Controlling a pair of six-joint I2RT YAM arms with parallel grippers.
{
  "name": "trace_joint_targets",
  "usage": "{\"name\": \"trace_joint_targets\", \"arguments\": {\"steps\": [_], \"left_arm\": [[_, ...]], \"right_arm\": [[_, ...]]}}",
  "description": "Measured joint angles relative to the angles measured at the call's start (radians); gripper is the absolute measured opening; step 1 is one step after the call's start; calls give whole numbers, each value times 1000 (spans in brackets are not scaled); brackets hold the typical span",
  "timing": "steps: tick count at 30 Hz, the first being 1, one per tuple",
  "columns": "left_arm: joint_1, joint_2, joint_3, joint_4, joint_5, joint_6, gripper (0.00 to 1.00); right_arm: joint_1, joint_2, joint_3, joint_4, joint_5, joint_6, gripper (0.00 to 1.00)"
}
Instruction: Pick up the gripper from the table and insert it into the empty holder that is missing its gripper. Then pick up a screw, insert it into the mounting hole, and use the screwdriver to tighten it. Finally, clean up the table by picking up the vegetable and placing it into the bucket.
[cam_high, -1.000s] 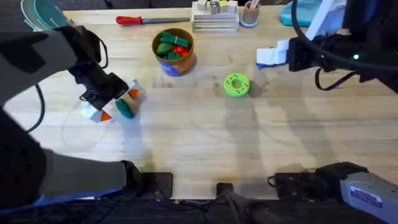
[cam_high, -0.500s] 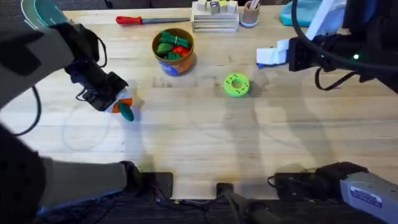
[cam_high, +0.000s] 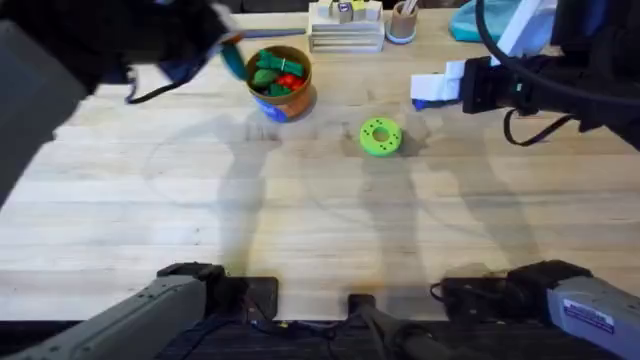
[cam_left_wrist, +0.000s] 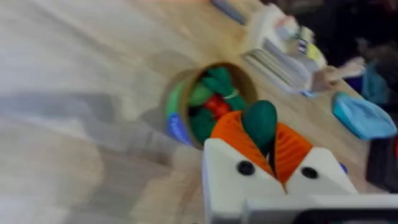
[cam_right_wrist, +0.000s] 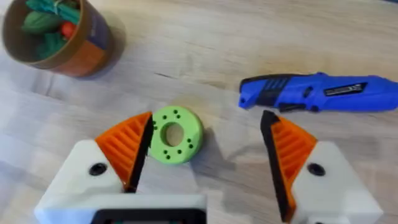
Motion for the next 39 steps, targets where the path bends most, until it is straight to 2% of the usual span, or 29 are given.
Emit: {"name": "trace_joint_targets", "arguments": {"steps": [1, 5, 11, 12, 14, 15, 18, 19, 25, 28, 30, 32, 34, 39], "left_arm": [[-26, 12, 0, 28, 5, 4, 23], [-80, 83, 0, 100, 17, 12, 23], [-91, 185, 0, 158, 22, 18, 25], [-91, 199, 0, 164, 18, 22, 57], [-91, 218, 0, 176, 8, 25, 297], [-91, 227, 0, 187, 2, 25, 475], [-91, 245, 0, 208, -4, 25, 926], [-91, 249, 0, 209, -5, 24, 974], [-91, 251, 0, 217, -7, 25, 993], [-91, 233, 0, 215, -7, 37, 994], [-91, 199, 0, 215, -6, 71, 995], [-92, 150, 0, 206, 3, 136, 996], [-96, 87, 0, 164, 22, 237, 996], [-123, -48, 0, -20, 53, 501, 995]], "right_arm": [[0, 0, 0, 0, -13, 6, 991], [0, 0, 0, -3, -44, 13, 991], [0, 0, 0, -3, -56, 13, 992], [0, 0, 0, -3, -59, 13, 991], [0, 0, 0, -4, -61, 13, 991], [0, 0, 0, -4, -63, 13, 991], [0, 0, 0, -6, -76, 30, 992], [0, 0, 0, -7, -94, 35, 991], [0, -4, 0, -28, -168, 46, 991], [0, -31, 23, -110, -179, 25, 991], [0, -60, 64, -181, -179, -4, 991], [0, -94, 115, -247, -180, -34, 991], [0, -129, 169, -314, -180, -64, 991], [0, -208, 236, -475, -176, -127, 991]]}}
